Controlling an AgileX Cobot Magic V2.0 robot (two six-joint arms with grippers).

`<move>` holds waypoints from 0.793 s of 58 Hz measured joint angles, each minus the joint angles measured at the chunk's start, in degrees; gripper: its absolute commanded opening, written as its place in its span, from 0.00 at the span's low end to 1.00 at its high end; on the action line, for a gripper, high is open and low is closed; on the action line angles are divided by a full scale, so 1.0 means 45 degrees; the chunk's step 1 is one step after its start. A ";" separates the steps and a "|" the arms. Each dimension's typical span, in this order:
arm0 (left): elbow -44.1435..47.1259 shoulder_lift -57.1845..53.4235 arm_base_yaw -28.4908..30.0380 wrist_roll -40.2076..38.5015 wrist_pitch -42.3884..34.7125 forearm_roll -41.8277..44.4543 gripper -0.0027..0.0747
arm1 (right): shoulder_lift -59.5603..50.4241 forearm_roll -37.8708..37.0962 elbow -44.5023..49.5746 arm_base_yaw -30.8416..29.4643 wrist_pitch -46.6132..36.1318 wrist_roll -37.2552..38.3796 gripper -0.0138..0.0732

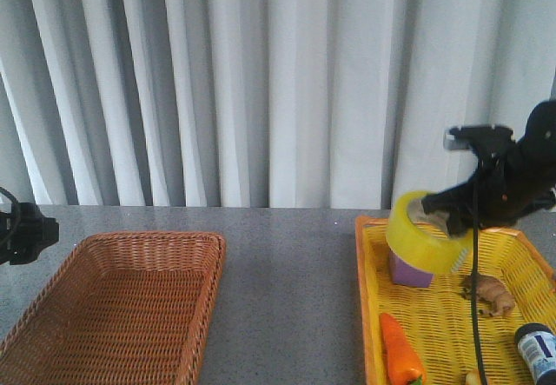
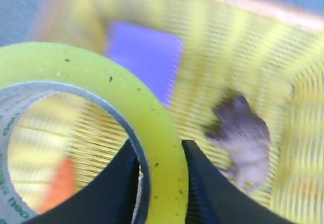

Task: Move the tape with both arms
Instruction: 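Carry the tape roll toward the table center and lower it down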

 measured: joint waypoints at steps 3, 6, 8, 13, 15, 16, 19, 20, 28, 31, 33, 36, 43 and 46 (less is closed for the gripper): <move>0.0000 0.0000 0.0000 0.0000 0.0000 0.0000 0.72 | -0.0164 0.0169 -0.0141 0.0224 0.0025 -0.0226 0.15; 0.0000 0.0000 0.0000 0.0000 0.0000 0.0000 0.72 | -0.0272 0.0199 -0.0209 0.0585 0.0040 -0.0440 0.15; 0.0000 0.0000 0.0000 0.0000 0.0000 0.0000 0.72 | -0.0306 0.0199 -0.0225 0.0926 0.0040 -0.0571 0.15; 0.0000 0.0000 0.0000 0.0000 0.0000 0.0000 0.72 | -0.0290 0.0199 -0.0235 0.1972 0.0070 -0.0885 0.15; 0.0000 0.0000 0.0000 0.0000 0.0000 0.0000 0.72 | -0.0236 0.0199 -0.0235 0.2456 0.0080 -0.0970 0.15; 0.0000 0.0000 0.0000 0.0000 0.0000 0.0000 0.72 | -0.0195 0.0186 -0.0235 0.2739 0.0080 -0.0984 0.15; 0.0000 0.0000 0.0000 0.0000 0.0000 0.0000 0.72 | -0.0072 0.0129 -0.0235 0.3372 0.0080 -0.1015 0.15; 0.0000 0.0000 0.0000 0.0000 0.0000 0.0000 0.72 | -0.0018 0.0129 -0.0235 0.3547 0.0080 -0.1015 0.15; 0.0000 0.0000 0.0000 0.0000 0.0000 0.0000 0.72 | 0.0584 0.0028 -0.0235 0.4740 0.0056 -0.1015 0.15; 0.0000 0.0000 0.0000 0.0000 0.0000 0.0000 0.72 | 0.0849 -0.0046 -0.0235 0.4968 0.0056 -0.1004 0.15; 0.0000 0.0000 0.0000 0.0000 0.0000 0.0000 0.72 | 0.1030 -0.0122 -0.0235 0.5089 0.0056 -0.1004 0.15; 0.0000 0.0000 0.0000 0.0000 0.0000 0.0000 0.72 | 0.1259 -0.0182 -0.0235 0.5200 0.0056 -0.1004 0.15; 0.0000 0.0000 0.0000 0.0000 0.0000 0.0000 0.72 | 0.1773 -0.0348 -0.0235 0.5339 0.0070 -0.1004 0.15; 0.0000 0.0000 0.0000 0.0000 0.0000 0.0000 0.72 | 0.1960 -0.0376 -0.0235 0.5350 0.0111 -0.0975 0.15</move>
